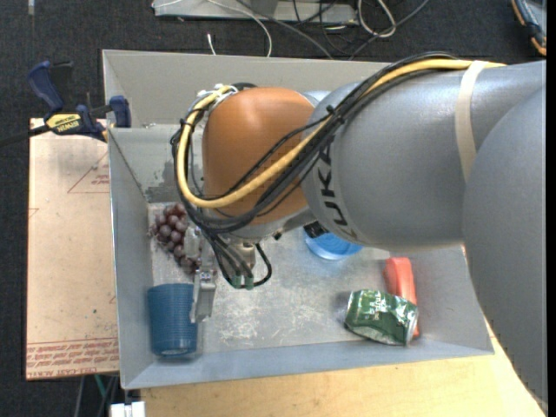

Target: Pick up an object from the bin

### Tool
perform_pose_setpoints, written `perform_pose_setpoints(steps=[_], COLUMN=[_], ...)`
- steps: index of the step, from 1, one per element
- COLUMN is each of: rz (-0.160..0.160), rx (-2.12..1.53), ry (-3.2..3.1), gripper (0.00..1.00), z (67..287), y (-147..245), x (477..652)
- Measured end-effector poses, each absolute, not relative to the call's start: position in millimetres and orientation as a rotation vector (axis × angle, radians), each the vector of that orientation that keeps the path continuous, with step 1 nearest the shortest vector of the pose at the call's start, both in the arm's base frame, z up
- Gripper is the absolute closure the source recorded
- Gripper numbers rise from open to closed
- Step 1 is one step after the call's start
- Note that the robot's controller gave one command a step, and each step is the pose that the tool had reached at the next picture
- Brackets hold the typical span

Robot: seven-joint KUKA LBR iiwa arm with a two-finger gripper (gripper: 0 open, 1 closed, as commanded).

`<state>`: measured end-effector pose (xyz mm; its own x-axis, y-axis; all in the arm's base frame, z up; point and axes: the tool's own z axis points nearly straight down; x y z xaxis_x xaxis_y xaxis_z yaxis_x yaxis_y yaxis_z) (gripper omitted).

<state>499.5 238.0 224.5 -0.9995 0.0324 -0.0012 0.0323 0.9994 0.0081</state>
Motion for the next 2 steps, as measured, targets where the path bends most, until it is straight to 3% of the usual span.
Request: perform_pose_setpoints(steps=[1,2], rz=[0.016,0.016], rx=[-0.022,-0.359], ry=[3.134,3.11], gripper=[0.0,0.0], z=[213,249], y=[221,225], x=[497.3,534.0])
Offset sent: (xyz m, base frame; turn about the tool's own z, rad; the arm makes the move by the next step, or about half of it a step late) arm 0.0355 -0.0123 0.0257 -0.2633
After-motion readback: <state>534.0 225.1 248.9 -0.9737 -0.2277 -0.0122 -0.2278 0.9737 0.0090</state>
